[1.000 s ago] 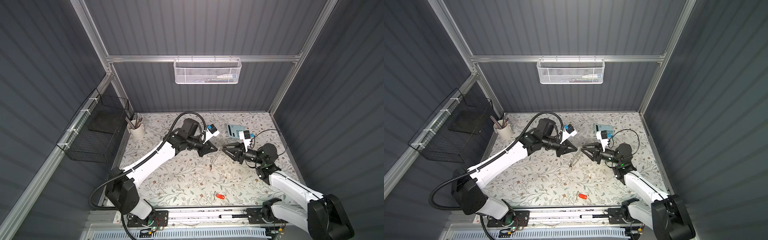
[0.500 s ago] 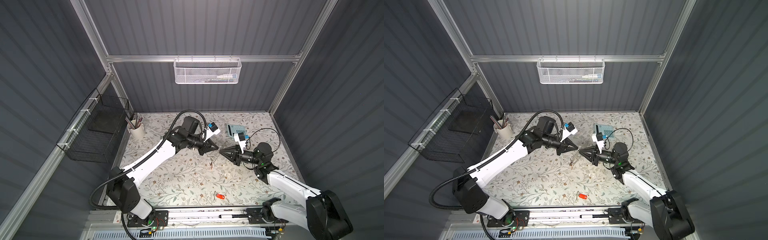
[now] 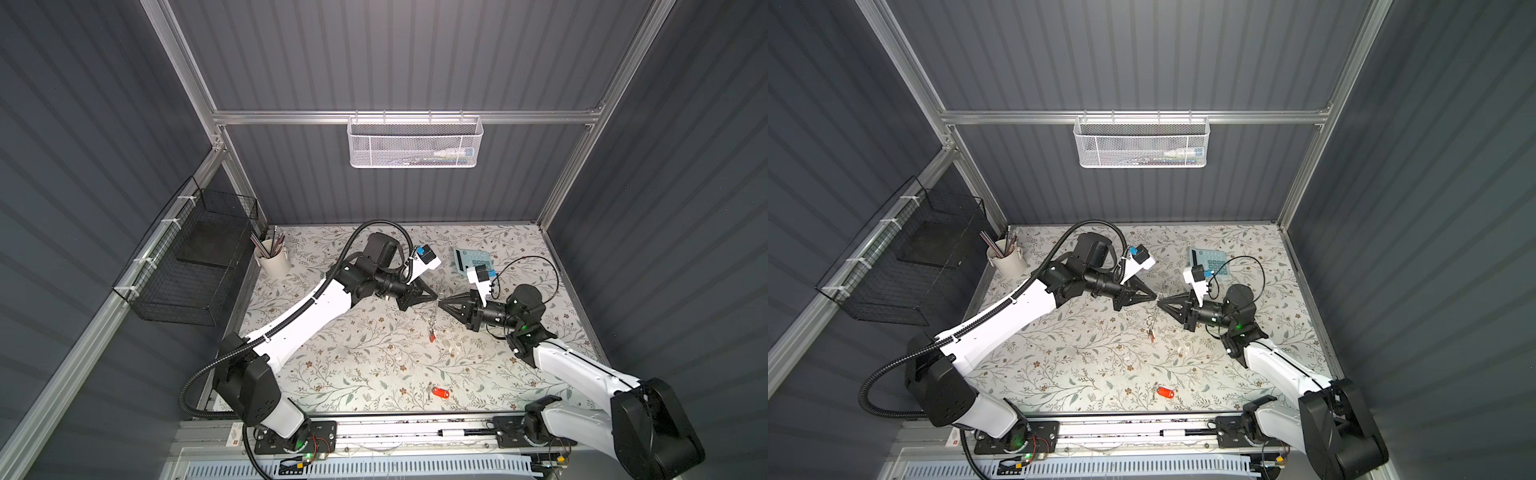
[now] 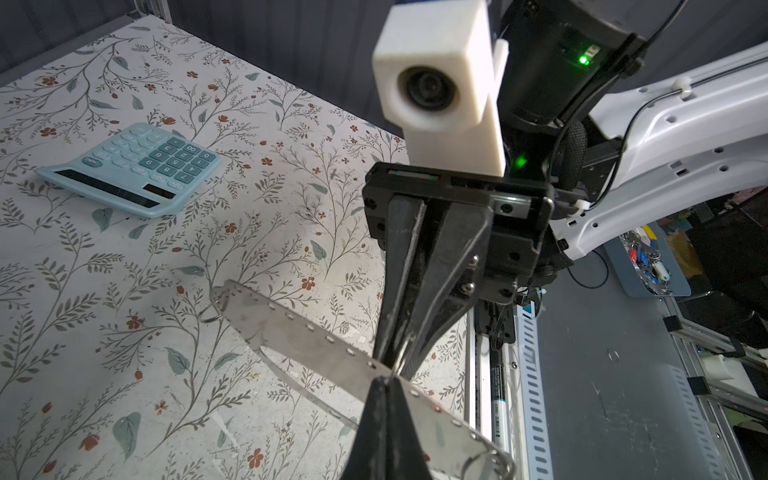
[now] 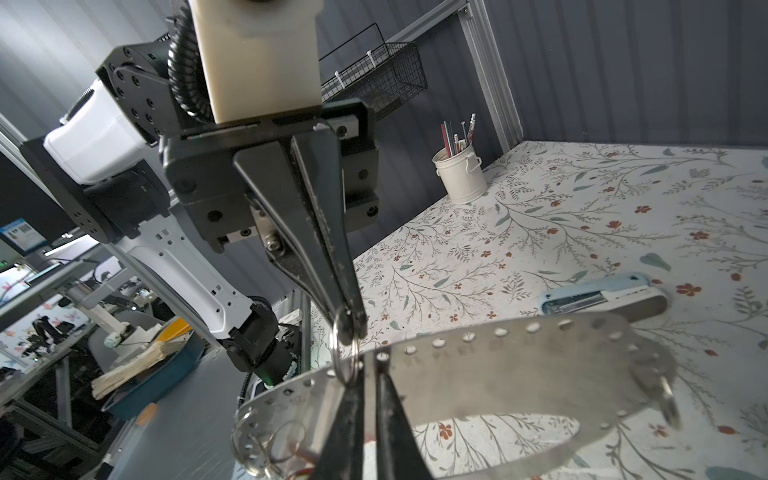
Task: Put the keys on the keyring
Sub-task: 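Raise the left gripper, tilting the plate over the right gripper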
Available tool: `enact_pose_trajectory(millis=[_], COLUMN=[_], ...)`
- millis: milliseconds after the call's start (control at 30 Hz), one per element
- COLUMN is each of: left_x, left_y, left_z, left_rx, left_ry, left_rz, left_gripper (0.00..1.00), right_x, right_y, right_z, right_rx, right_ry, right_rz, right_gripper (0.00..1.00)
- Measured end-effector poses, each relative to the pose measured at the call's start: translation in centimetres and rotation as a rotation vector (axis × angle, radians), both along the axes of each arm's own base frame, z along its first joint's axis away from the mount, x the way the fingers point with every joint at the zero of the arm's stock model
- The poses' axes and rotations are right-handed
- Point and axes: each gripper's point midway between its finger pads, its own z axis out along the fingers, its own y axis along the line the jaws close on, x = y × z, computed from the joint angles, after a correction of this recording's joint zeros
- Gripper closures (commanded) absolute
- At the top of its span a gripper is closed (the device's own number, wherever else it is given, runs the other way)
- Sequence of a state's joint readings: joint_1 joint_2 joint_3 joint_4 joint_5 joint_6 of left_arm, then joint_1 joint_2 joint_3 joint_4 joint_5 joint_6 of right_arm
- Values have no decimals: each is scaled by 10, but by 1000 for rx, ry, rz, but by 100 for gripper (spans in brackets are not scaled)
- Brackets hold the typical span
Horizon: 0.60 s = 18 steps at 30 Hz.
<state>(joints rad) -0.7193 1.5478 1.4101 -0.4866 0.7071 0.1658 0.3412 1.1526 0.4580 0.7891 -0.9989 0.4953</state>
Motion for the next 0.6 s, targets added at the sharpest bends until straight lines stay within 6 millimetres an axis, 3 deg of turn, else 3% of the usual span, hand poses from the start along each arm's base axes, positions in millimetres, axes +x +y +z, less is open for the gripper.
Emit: enact_pose_trajectory(millis=[100,300,467,600], left_x=[0,-1,-2,-2], left_y=[0,2,2,2], left_z=[-1,-3,-4,-4], left_rx=[4,14,16,16], left_ry=[0,5,6,6], left_rz=[3,0,-3,-3], left_gripper=[100,100,100,100], right_x=[-1,-6,-4,1], right_y=[-2,-5,-4,-2], right_z=[5,17,14,9], right_rx=[3,19,16,16], right_ry=[-17,-61,-46,-25], right_rz=[-15,-22,-18,-14], right_gripper=[70,66,71,81])
